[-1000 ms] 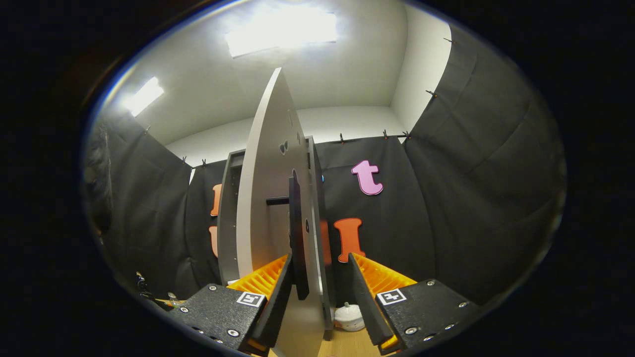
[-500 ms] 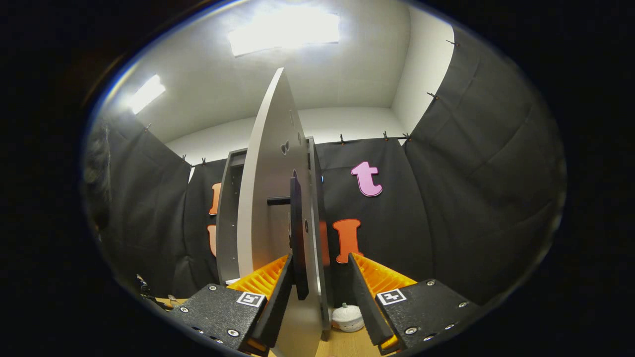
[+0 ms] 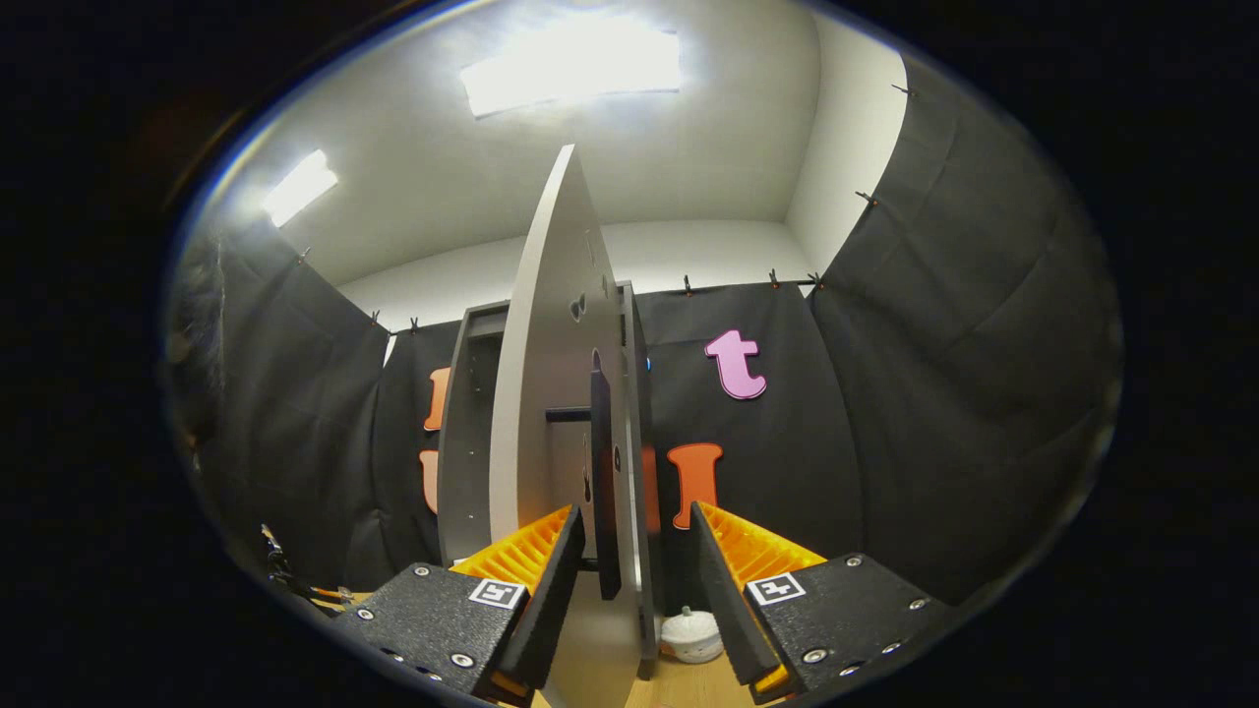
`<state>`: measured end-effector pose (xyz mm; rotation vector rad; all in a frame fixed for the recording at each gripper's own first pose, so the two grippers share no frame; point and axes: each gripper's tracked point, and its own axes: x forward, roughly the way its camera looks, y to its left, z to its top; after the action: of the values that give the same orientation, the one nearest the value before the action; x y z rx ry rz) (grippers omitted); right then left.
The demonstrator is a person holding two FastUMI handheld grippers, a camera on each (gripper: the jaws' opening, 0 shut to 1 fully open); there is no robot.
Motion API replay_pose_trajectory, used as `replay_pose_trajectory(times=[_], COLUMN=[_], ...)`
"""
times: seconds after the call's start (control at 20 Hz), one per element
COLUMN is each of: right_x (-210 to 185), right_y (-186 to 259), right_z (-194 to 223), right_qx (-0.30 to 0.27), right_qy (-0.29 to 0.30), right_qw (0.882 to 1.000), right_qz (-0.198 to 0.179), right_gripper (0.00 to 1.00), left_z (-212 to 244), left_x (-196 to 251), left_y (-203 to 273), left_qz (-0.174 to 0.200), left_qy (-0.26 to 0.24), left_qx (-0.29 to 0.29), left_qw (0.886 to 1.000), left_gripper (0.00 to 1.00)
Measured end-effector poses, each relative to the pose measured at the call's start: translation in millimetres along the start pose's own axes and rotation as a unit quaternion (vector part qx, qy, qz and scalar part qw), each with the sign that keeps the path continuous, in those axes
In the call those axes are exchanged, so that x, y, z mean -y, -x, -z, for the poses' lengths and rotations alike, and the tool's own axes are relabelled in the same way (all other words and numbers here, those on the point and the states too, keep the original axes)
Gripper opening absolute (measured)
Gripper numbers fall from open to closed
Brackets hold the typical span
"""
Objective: Open the cabinet door with the right hand, grasp the bottle in the cabinet with the left hand and place it on the coaster, then close the cabinet door with the right hand.
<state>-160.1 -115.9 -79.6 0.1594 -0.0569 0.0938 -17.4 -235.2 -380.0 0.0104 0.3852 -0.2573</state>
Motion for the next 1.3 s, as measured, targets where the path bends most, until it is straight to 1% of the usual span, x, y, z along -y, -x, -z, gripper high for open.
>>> replay_pose_trajectory(times=[0.25, 0.4, 0.45, 0.5, 0.65, 0.7, 0.75, 0.8, 0.85, 0.9, 0.95, 1.0, 1.05, 1.1, 1.15, 1.2, 1.25, 1.3], right_x=[5, 8, 9, 9, 11, 14, 16, 17, 17, 18, 20, 21, 20, 19, 19, 17, 19, 23], right_y=[4, 4, 3, 4, 5, 7, 10, 11, 12, 12, 12, 11, 10, 7, 7, 4, 5, 3], right_z=[-3, -7, -8, -9, -14, -19, -23, -27, -26, -21, -16, -12, -8, -4, -4, -8, -9, -15], right_qx=[0.000, -0.001, -0.001, -0.004, -0.011, -0.008, -0.004, -0.001, -0.004, -0.013, -0.025, -0.036, -0.044, -0.053, -0.056, -0.053, -0.055, -0.048], right_qy=[0.012, 0.019, 0.017, 0.013, -0.009, -0.015, -0.019, -0.023, -0.023, -0.027, -0.031, -0.035, -0.035, -0.029, -0.024, -0.022, -0.014, -0.010], right_qw=[1.000, 1.000, 1.000, 1.000, 1.000, 1.000, 1.000, 0.999, 0.999, 0.999, 0.998, 0.998, 0.997, 0.997, 0.997, 0.997, 0.997, 0.998], right_qz=[0.004, 0.004, 0.002, -0.001, -0.013, -0.015, -0.017, -0.022, -0.031, -0.036, -0.040, -0.043, -0.046, -0.048, -0.053, -0.054, -0.050, -0.045], right_gripper=[0.68, 0.68, 0.68, 0.68, 0.68, 0.64, 0.72, 0.72, 0.65, 0.69, 0.68, 0.72, 0.69, 0.69, 0.64, 0.69, 0.68, 0.64], left_z=[-50, -90, -102, -114, -145, -155, -162, -167, -171, -175, -180, -186, -192, -197, -201, -204, -205, -205], left_x=[-18, -17, -16, -13, 2, 6, 11, 14, 19, 28, 33, 38, 42, 45, 47, 50, 50, 51], left_y=[15, 24, 25, 26, 27, 26, 24, 22, 20, 18, 17, 17, 16, 15, 14, 15, 14, 13], left_qz=[-0.038, -0.042, -0.043, -0.041, -0.024, -0.018, -0.013, -0.010, -0.004, 0.006, 0.012, 0.018, 0.023, 0.028, 0.029, 0.030, 0.031, 0.033], left_qy=[-0.028, -0.041, -0.042, -0.040, -0.029, -0.028, -0.030, -0.032, -0.033, -0.033, -0.032, -0.031, -0.031, -0.032, -0.034, -0.037, -0.039, -0.039], left_qx=[0.020, 0.039, 0.044, 0.047, 0.060, 0.066, 0.069, 0.071, 0.070, 0.068, 0.069, 0.071, 0.074, 0.076, 0.080, 0.082, 0.083, 0.083], left_qw=[0.999, 0.998, 0.997, 0.997, 0.997, 0.997, 0.997, 0.997, 0.997, 0.997, 0.997, 0.997, 0.997, 0.996, 0.996, 0.996, 0.995, 0.995], left_gripper=[0.92, 0.92, 0.93, 0.92, 0.92, 0.91, 0.92, 0.94, 0.92, 0.93, 0.94, 0.94, 0.94, 0.94, 0.94, 0.93, 0.94, 0.93])
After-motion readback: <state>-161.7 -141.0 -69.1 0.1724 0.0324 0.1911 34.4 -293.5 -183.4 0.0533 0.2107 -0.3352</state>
